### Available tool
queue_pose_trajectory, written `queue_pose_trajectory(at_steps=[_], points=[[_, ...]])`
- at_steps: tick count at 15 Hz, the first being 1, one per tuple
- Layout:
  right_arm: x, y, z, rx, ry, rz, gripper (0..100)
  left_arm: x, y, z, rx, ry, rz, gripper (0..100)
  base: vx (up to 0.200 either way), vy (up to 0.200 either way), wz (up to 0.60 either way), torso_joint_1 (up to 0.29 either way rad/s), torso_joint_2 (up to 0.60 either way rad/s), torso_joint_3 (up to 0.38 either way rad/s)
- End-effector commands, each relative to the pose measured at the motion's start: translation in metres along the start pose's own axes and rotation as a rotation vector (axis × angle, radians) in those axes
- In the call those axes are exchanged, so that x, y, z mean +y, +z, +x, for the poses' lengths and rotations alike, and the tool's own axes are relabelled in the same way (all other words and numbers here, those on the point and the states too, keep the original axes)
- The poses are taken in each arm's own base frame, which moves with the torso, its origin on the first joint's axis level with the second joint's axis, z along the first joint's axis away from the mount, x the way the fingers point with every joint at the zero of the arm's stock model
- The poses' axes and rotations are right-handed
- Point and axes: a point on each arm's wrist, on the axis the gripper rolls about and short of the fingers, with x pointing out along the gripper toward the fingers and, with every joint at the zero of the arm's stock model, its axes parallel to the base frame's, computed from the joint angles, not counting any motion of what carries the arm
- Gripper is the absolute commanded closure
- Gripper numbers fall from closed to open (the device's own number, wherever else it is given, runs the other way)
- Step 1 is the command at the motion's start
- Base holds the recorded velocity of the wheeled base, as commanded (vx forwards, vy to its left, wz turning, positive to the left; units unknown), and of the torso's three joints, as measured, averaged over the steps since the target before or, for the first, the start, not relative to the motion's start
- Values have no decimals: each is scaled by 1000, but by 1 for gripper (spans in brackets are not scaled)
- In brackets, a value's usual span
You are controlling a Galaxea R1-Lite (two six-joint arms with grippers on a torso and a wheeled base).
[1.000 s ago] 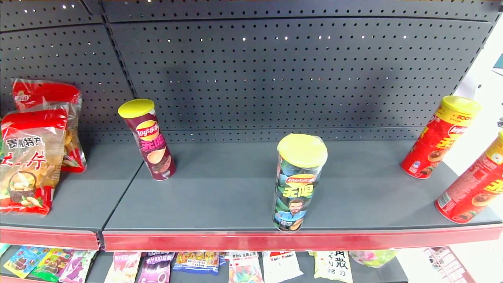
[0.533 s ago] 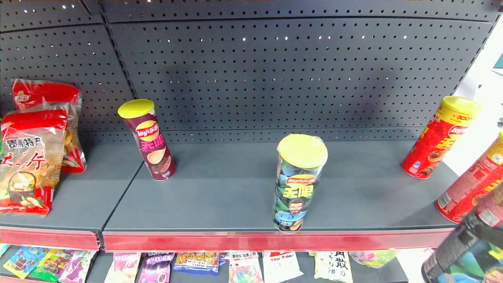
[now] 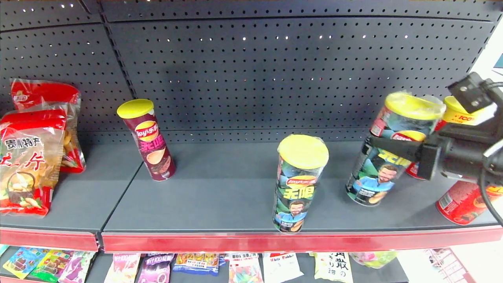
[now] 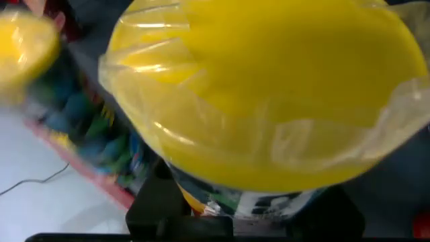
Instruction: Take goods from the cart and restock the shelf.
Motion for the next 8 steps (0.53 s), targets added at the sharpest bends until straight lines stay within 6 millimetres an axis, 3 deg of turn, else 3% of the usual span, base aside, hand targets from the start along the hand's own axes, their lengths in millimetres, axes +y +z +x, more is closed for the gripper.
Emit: queue_pose_trajectory(at_steps=[1, 3, 8], points=[[-9, -5, 59, 62, 48, 8, 100, 0, 4, 3, 22, -5, 6, 0, 0, 0, 0, 0, 0, 0], [-7, -1, 86, 43, 77, -5, 100, 0, 8, 1, 9, -3, 3, 0, 0, 0, 0, 0, 0, 0], [6, -1, 130, 47, 165, -14, 100, 1, 15, -1, 25, -2, 4, 0, 0, 0, 0, 0, 0, 0]])
